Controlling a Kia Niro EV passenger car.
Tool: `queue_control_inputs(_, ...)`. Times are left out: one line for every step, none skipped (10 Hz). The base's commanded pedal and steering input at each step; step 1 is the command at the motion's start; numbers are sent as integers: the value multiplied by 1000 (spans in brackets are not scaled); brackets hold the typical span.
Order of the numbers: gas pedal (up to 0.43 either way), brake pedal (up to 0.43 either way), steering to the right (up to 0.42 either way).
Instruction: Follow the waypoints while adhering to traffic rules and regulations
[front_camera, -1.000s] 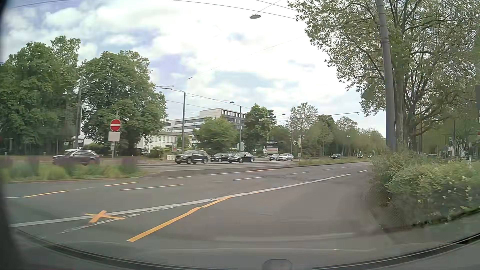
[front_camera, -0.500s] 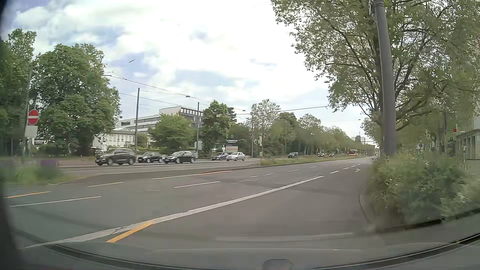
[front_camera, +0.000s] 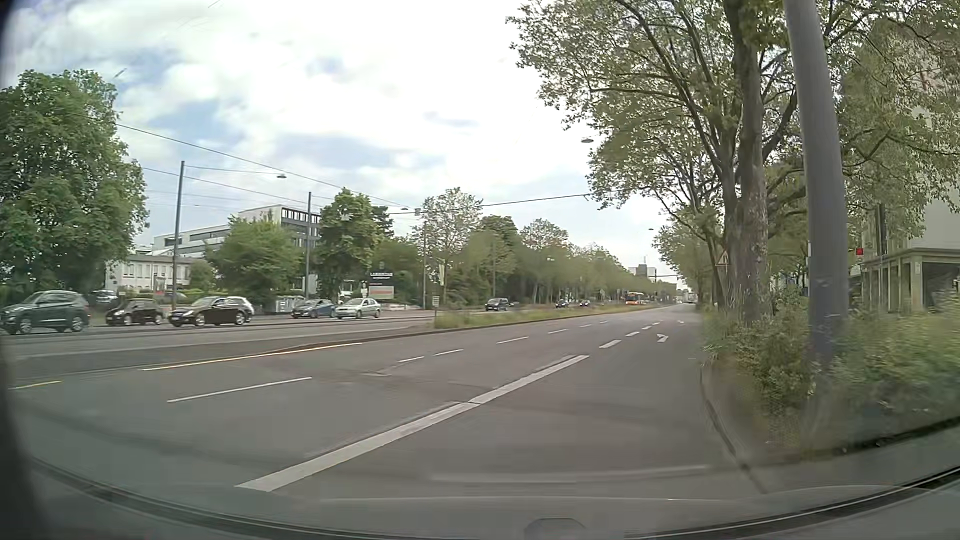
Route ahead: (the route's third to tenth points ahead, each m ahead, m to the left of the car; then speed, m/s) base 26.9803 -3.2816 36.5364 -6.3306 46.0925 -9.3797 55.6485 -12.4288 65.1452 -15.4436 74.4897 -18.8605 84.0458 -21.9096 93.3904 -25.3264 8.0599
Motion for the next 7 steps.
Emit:
queue_control_inputs(150, 30, 146)
queue_control_inputs(150, 30, 147)
queue_control_inputs(157, 30, 146)
queue_control_inputs(177, 30, 145)
queue_control_inputs(177, 37, 141)
queue_control_inputs(177, 30, 136)
queue_control_inputs(189, 30, 128)
